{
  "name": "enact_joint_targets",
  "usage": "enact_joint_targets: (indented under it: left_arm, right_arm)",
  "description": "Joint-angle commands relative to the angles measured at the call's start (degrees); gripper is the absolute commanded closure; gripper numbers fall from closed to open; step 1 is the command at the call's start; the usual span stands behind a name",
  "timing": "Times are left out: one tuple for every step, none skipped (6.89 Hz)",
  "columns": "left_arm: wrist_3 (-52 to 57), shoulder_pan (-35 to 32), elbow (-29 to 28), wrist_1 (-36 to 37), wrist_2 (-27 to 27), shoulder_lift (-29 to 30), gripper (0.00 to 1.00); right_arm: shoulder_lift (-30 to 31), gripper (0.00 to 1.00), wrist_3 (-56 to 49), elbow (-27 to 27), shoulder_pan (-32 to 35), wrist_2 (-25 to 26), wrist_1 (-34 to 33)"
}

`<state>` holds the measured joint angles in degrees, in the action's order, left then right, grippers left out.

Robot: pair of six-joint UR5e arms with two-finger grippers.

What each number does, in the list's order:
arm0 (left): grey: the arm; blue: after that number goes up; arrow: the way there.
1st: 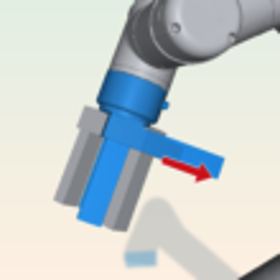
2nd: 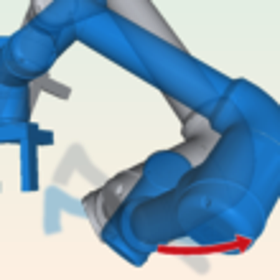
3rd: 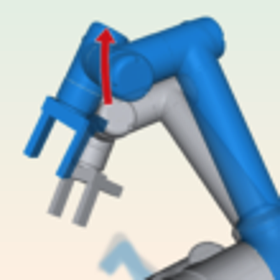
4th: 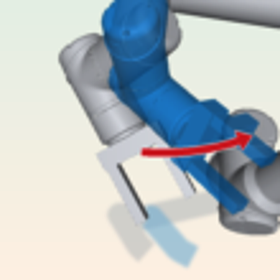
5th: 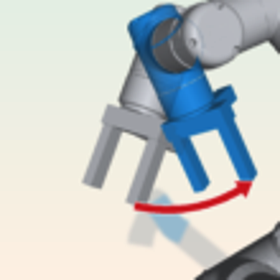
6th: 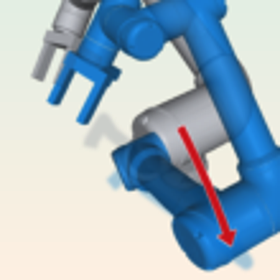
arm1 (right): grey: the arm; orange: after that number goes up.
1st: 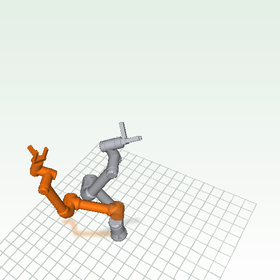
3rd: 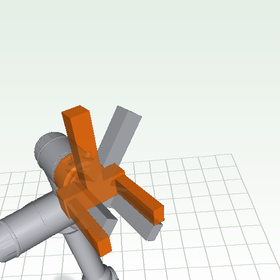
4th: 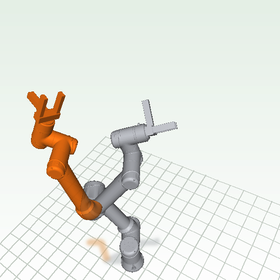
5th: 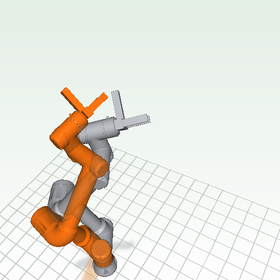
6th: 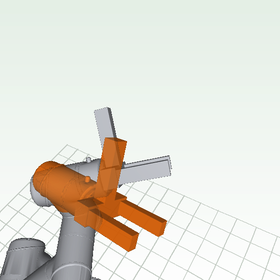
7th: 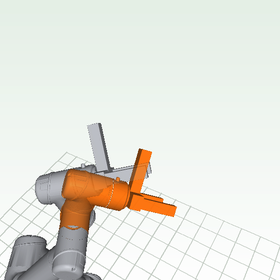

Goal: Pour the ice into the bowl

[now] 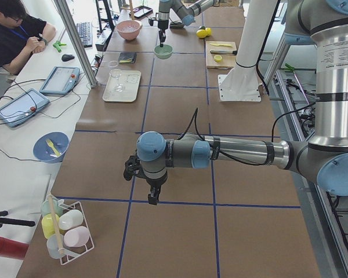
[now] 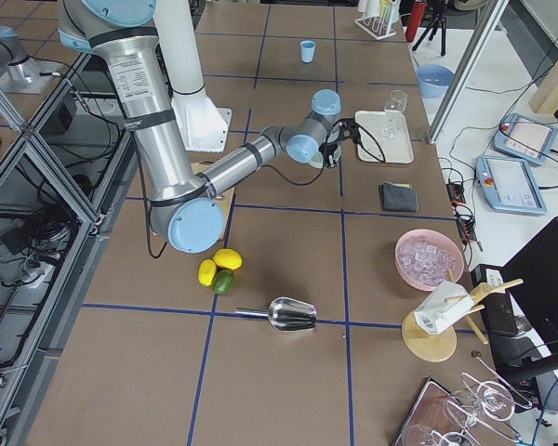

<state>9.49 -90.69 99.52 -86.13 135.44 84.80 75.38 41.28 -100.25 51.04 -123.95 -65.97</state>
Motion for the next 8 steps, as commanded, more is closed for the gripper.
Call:
enact_joint_targets:
  left_arm:
    - [0.0,0.0,0.1,0.0,0.0,0.0,0.0]
    - [0.0,0.0,0.2,0.0,0.0,0.0,0.0]
    - [0.0,0.0,0.3,-0.1,0.0,0.1,0.0]
    - [-0.1,0.1,0.2,-0.1,0.0,0.1,0.0]
    - [-0.1,0.1,0.3,-0.1,0.0,0.1,0.0]
    - [0.0,0.0,0.3,-0.1,0.0,0.1,0.0]
    - [0.0,0.1,0.3,-0.1,0.0,0.1,0.0]
    - [0.0,0.0,0.3,-0.1,0.0,0.1,0.0]
  right_arm:
    - [14.2,1.0,-9.0,0.3,5.5,-4.4,9.4]
    - [17.3,1.0,-10.0,2.0,5.6,-4.4,12.5]
    - [17.5,1.0,-9.6,6.1,5.6,-4.3,18.0]
    - [17.3,1.0,-9.1,8.8,5.6,-4.2,22.4]
    - [17.3,1.0,-8.8,9.0,5.6,-4.4,22.6]
    - [17.1,0.87,-8.8,9.1,5.6,-4.4,22.6]
    - [17.0,0.01,-8.8,8.8,5.6,-4.1,22.9]
    - [16.9,0.0,-8.9,8.5,6.4,-4.3,22.8]
